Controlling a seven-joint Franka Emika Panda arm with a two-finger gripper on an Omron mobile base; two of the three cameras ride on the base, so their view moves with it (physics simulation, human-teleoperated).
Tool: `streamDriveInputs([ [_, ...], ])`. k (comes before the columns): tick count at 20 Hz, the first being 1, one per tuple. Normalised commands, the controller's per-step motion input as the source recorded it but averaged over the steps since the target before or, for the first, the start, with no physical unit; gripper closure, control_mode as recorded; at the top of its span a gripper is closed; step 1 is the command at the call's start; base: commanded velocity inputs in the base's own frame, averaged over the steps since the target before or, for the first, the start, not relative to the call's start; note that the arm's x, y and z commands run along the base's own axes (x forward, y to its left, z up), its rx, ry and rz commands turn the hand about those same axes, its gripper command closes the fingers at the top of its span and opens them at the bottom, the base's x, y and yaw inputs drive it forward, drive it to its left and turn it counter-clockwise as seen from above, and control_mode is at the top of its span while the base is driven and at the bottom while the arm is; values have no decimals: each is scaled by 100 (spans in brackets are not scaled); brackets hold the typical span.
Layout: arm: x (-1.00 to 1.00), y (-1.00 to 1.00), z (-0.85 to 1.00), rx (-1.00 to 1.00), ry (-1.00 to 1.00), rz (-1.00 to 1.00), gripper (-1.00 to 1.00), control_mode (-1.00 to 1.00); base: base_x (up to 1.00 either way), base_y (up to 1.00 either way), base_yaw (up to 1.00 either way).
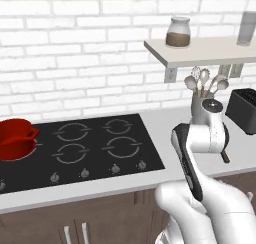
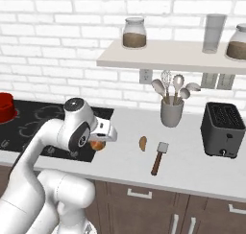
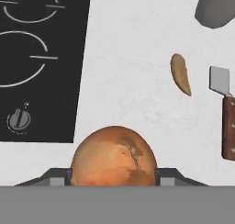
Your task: Put the onion and sweet potato in the pot. Retrieve the spatula and lightly stir the vegetables in the pot.
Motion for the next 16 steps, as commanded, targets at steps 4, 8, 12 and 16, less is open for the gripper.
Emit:
streamDriveInputs([
  [4,-34,41,21,5,-3,0,100,-100,0,0,0],
  [8,0,0,0,0,0,0,100,100,-16,89,0],
  [12,0,0,0,0,0,0,100,100,0,100,0],
  [16,0,0,0,0,0,0,100,100,0,100,1],
])
